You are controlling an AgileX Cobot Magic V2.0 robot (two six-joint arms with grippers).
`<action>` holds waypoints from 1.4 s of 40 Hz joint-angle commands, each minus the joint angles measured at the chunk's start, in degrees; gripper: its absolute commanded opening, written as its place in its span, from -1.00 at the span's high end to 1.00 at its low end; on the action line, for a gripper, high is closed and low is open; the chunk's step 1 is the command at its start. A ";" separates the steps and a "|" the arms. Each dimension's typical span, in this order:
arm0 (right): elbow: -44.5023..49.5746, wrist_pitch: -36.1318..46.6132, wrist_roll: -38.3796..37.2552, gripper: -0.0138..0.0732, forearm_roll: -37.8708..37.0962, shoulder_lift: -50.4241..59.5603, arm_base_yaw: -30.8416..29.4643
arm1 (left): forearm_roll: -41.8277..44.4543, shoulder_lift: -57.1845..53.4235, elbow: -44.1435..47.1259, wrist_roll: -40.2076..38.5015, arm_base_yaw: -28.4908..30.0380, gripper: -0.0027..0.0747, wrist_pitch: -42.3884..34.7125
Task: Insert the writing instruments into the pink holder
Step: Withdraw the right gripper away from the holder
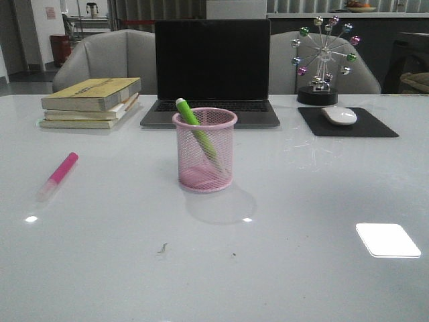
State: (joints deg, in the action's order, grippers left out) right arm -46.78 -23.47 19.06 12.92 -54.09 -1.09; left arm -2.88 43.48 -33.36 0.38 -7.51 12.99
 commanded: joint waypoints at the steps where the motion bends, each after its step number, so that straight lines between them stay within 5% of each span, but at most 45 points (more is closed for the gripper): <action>1: 0.22 -3.51 -0.30 -0.13 0.33 4.79 -4.18 | -0.08 -0.20 -2.24 -0.04 -0.02 -0.11 -4.97; 8: 4.52 -8.71 -0.70 -0.13 0.51 10.11 -9.52 | -0.22 -0.20 -2.24 -0.38 -0.02 -0.11 -4.73; 18: 12.20 -3.06 -0.91 -0.13 6.59 11.81 -9.53 | -0.33 -0.20 -2.24 -0.38 -0.02 -0.11 -4.64; 38: 14.35 1.46 -0.91 -0.13 6.73 11.81 -2.00 | -0.33 0.11 -2.87 -0.38 -0.02 -0.11 -5.38; 56: 14.35 -0.58 -0.91 -0.13 6.78 11.81 -2.00 | -0.33 19.57 -17.58 -0.38 -0.02 -0.13 -3.12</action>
State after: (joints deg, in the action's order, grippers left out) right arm -30.86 -27.51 18.04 19.46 -42.64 -3.24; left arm -2.88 59.70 -46.28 0.38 -7.51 13.49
